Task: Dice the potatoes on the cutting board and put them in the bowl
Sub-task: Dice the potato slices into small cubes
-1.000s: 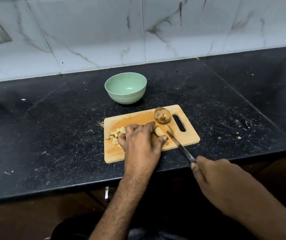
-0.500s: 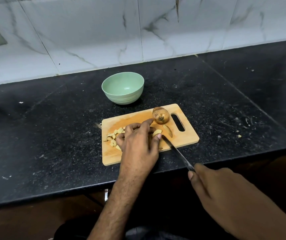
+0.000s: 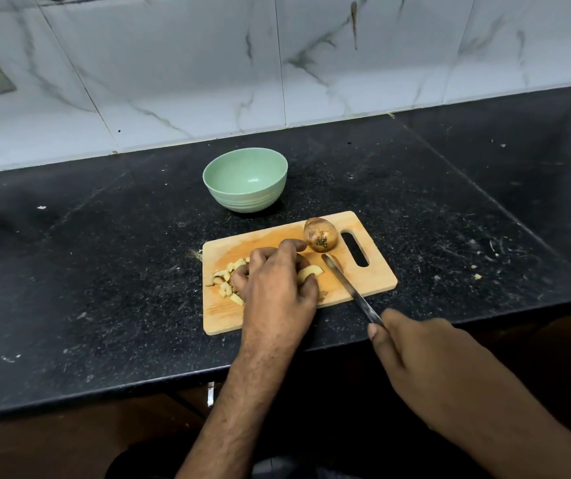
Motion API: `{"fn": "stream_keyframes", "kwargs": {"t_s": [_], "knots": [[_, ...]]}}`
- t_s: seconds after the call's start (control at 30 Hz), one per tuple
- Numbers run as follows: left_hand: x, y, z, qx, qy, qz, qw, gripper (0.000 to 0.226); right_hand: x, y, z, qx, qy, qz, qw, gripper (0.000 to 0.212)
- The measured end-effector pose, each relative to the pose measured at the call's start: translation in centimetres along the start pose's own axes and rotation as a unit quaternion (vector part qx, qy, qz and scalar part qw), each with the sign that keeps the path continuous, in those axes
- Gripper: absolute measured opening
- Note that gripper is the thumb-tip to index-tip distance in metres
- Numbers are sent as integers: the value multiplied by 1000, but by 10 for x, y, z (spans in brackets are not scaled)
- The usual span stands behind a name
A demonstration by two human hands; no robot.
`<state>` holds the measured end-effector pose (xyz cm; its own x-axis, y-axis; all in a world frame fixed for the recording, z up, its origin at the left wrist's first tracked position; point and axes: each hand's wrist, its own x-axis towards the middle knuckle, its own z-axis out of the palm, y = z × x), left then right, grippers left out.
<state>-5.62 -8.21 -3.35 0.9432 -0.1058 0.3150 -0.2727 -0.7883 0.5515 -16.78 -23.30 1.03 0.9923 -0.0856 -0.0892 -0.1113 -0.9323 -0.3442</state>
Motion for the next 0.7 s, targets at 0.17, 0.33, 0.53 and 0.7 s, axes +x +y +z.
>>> {"fn": "stream_keyframes", "kwargs": {"t_s": [0.17, 0.33, 0.53, 0.7], "knots": [[-5, -5, -1, 24, 1, 12, 1000, 35, 3, -9, 5, 1, 12, 4, 1000, 32], [-7, -5, -1, 45, 1, 13, 999, 30, 5, -18, 9, -11, 22, -4, 1000, 28], [-5, -6, 1, 45, 21, 5, 999, 26, 6, -19, 10, -42, 13, -11, 999, 27], [-3, -7, 2, 28, 20, 2, 999, 24, 6, -21, 10, -58, -3, -15, 998, 24]]}}
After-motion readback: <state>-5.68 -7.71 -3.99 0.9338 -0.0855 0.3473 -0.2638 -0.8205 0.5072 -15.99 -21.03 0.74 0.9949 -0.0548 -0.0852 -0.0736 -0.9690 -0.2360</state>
